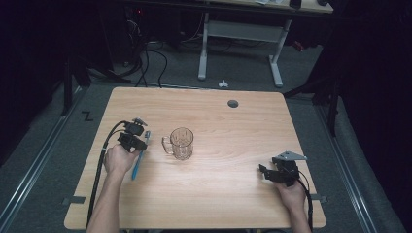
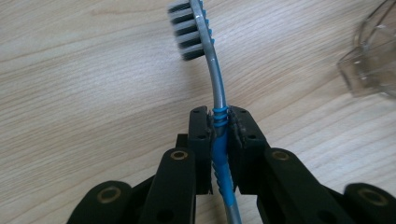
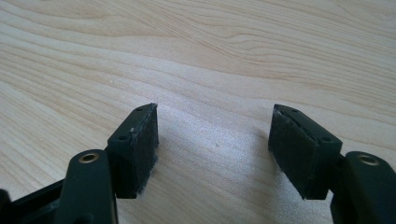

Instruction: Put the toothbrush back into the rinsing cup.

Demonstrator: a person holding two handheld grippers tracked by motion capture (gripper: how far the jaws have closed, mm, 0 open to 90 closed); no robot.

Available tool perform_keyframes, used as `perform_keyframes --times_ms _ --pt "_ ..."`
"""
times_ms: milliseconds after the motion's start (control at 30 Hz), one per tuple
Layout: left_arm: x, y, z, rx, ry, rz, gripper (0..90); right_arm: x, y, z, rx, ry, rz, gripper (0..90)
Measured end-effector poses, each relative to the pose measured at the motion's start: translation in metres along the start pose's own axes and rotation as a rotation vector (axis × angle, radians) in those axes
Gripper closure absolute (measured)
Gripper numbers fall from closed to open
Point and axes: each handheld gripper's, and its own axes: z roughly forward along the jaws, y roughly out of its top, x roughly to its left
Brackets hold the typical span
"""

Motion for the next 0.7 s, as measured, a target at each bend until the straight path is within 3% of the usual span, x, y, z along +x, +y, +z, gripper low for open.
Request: perform_keyframes --times_ms 367,700 --pt "-0.005 -0.004 -0.014 -0.094 -0.031 0.004 80.4 0.0 0.0 0.0 0.0 -0.001 -0.001 33.7" --pt "-0.012 -0.008 -0.027 -0.152 -0.024 0.023 80.5 0.0 0.0 0.0 0.0 -0.001 -0.001 33.7"
